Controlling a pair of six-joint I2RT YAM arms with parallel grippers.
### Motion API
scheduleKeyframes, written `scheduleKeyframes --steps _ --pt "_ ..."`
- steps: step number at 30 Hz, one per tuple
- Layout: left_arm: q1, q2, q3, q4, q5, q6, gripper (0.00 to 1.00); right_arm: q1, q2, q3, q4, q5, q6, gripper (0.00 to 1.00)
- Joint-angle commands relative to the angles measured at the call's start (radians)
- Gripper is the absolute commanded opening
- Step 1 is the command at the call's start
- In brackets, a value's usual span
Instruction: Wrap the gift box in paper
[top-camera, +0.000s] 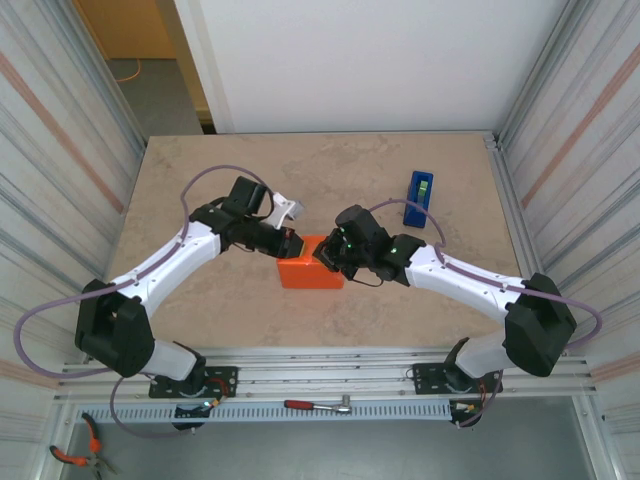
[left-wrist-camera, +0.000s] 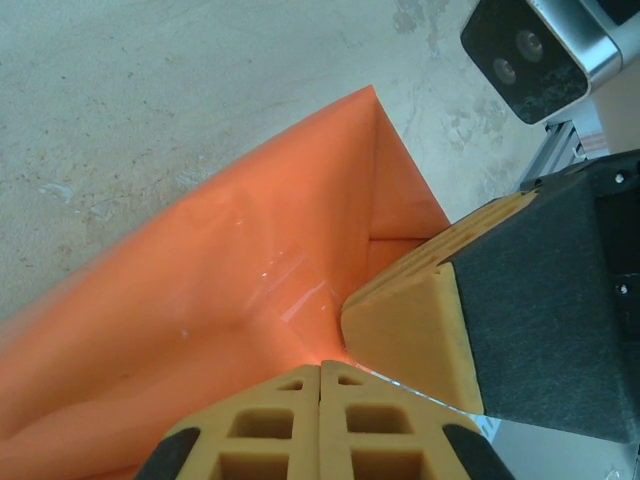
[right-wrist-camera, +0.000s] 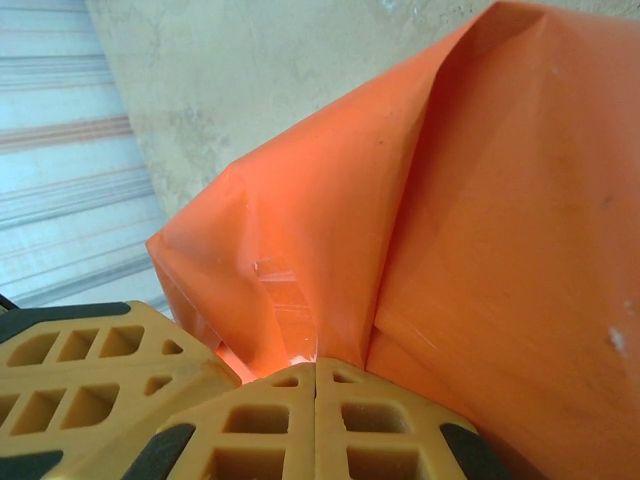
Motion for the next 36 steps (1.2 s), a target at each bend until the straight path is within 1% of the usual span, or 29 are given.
scheduleKeyframes --steps 1,12,21,36 --pt "-0.012 -0.024 -0.006 -0.004 0.007 0.02 0.0 0.002 0.029 -0.062 -0.208 0.056 0.03 0.0" --pt "-0.015 -0.002 0.002 -0.01 -0.022 0.035 0.0 0.004 0.022 -0.069 -0.207 0.059 0.033 0.0" --pt "-0.01 0.026 0.075 -0.027 -0.034 0.049 0.0 0.004 0.027 -0.072 -0.201 0.055 0.035 0.0" --pt "0.001 0.049 0.0 -0.022 -0.049 0.057 0.0 0.004 0.021 -0.07 -0.201 0.056 0.03 0.0"
